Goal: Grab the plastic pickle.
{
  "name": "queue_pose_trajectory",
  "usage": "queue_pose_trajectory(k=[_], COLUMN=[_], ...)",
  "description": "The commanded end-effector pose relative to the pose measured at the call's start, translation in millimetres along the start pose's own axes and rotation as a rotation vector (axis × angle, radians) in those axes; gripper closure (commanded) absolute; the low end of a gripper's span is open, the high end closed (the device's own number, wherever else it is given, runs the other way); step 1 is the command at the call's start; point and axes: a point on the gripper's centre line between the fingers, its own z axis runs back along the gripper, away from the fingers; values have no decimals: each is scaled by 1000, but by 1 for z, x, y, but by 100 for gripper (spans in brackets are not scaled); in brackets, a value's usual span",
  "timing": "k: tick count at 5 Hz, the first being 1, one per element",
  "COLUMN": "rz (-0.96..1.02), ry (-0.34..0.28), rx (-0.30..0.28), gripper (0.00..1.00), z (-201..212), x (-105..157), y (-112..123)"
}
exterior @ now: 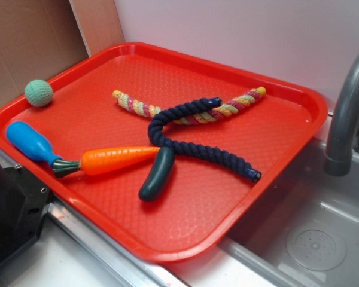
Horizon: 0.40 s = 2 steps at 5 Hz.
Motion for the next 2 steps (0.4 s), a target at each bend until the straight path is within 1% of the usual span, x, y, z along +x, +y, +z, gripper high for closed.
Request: queue_pose_trajectory(k=[1, 2], rz=[0, 207], ry=[0, -66], rx=[0, 120], gripper=[0, 0], z=[0, -49], x=[0, -19], y=[0, -19])
